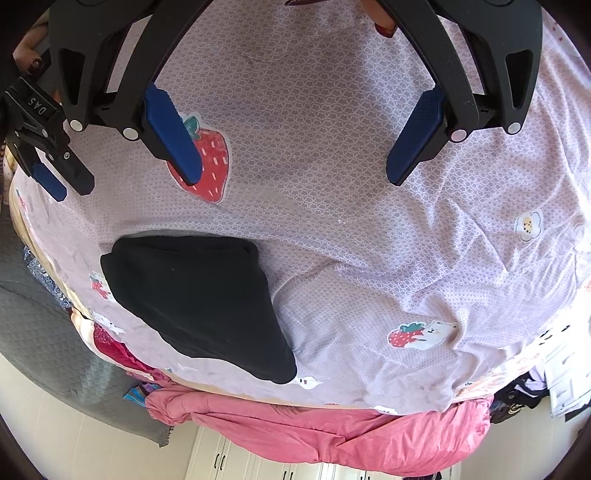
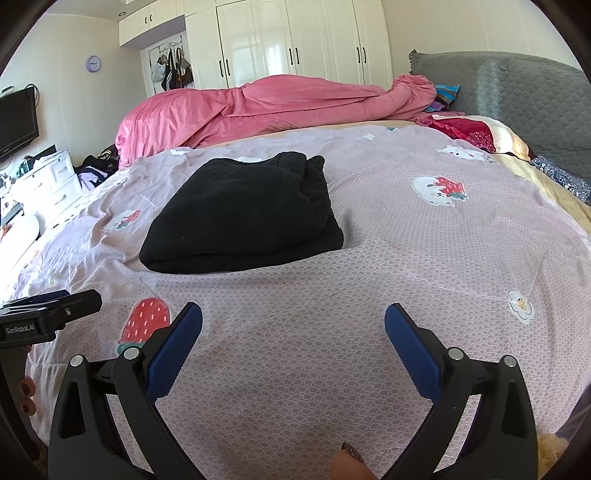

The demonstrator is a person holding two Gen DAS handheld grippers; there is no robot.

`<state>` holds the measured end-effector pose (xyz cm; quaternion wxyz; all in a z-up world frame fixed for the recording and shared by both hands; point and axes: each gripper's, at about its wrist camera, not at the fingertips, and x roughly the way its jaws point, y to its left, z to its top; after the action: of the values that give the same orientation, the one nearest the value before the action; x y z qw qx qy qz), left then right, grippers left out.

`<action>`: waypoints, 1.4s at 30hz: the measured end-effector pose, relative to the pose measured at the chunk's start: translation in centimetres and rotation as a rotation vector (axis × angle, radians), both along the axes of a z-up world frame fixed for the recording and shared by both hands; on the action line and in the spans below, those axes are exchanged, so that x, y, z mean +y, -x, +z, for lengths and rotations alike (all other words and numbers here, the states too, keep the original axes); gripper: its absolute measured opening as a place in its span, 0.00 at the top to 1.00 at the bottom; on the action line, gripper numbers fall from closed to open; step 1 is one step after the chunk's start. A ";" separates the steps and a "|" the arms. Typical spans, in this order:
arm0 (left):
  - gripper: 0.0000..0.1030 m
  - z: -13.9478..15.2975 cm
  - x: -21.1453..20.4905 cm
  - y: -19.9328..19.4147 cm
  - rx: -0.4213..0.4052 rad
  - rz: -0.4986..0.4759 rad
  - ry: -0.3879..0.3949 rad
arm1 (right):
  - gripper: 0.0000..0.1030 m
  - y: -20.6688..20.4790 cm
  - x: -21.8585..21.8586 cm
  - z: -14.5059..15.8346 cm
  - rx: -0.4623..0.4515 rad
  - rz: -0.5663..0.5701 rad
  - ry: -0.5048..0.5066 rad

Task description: Fold small clothes

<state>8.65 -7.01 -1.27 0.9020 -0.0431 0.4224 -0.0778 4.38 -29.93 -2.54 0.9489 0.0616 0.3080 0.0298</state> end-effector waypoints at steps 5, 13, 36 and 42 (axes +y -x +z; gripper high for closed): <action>0.09 -0.1 0.0 0.0 0.003 0.005 -0.008 | 0.04 -0.1 0.0 -0.1 0.007 -0.002 0.003; 0.09 -0.1 0.1 0.0 0.003 0.010 -0.021 | 0.04 -0.2 0.0 -0.1 0.009 -0.005 0.005; 0.09 0.1 0.3 0.3 0.000 -0.011 -0.028 | 0.04 -0.1 -0.1 -0.3 0.018 -0.032 0.029; 0.09 0.6 0.7 0.6 0.002 -0.006 -0.061 | 0.04 0.2 -0.6 0.0 0.011 -0.063 0.022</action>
<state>8.05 -6.28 -0.67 0.9023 -0.0143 0.4255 -0.0674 4.14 -30.56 -2.55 0.9483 0.0608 0.3114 -0.0038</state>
